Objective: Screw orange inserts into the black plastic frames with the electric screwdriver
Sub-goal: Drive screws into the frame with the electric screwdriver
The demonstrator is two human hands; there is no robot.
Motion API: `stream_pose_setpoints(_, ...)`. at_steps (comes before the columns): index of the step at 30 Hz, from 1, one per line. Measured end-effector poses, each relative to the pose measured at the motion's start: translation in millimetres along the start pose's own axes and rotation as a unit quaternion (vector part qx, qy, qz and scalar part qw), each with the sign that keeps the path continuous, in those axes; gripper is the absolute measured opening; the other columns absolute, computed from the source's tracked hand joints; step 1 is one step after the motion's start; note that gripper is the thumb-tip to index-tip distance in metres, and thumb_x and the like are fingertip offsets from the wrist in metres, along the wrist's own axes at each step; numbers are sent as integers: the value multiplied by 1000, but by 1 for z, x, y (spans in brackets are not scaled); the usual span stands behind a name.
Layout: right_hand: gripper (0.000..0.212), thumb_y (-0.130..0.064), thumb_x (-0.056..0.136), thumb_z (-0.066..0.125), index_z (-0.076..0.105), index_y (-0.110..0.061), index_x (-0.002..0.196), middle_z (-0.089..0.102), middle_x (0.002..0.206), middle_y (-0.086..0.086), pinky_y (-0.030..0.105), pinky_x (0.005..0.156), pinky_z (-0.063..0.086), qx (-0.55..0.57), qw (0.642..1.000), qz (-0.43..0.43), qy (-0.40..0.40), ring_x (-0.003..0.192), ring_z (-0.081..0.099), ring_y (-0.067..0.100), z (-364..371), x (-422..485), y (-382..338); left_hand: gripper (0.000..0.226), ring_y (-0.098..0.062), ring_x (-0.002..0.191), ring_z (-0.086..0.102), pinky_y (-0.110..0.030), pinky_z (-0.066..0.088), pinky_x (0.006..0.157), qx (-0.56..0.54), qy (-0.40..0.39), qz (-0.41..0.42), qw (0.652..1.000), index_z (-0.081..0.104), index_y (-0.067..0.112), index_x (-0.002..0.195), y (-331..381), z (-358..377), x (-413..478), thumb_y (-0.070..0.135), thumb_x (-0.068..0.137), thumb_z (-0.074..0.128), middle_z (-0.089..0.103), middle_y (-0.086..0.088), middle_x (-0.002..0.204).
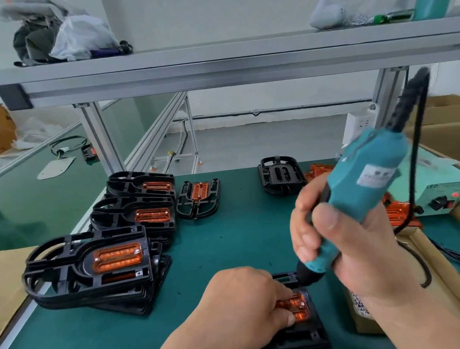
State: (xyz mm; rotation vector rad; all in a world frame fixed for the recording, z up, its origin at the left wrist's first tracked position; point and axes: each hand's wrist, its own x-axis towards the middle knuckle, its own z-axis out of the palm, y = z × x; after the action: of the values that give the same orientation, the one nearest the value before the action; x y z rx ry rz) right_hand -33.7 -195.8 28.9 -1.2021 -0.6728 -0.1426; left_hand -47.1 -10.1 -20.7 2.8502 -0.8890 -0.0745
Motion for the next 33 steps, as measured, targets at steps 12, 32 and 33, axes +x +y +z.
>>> stream_pose_setpoints(12, 38, -50, 95, 70, 62, -13, 95, 43, 66, 3, 26, 46, 41, 172, 948, 125, 234, 51, 43, 14, -8, -1, 39, 33, -22, 94, 56, -38, 39, 73, -30, -14, -18, 999, 43, 31, 100, 5, -13, -5, 60, 93, 57, 60, 4, 95)
stream_pose_setpoints(32, 41, -49, 90, 70, 54, -13, 102, 50, 74, 3, 29, 56, 48, 211, 899, 142, 356, 61, 50, 16, -22, 1, 52, 25, -27, 92, 77, -25, 63, 72, -833, 67, -173, 520, 76, -8, 109, -13, -26, 0, -11, 101, 53, 73, -31, 114)
stream_pose_setpoints(33, 41, -49, 90, 70, 54, -13, 102, 50, 73, 3, 29, 55, 48, 209, 900, 143, 355, 61, 50, 16, -22, 1, 52, 22, -28, 92, 77, -26, 63, 71, -835, 70, -176, 517, 75, -10, 111, -13, -24, 1, -9, 101, 56, 73, -31, 112)
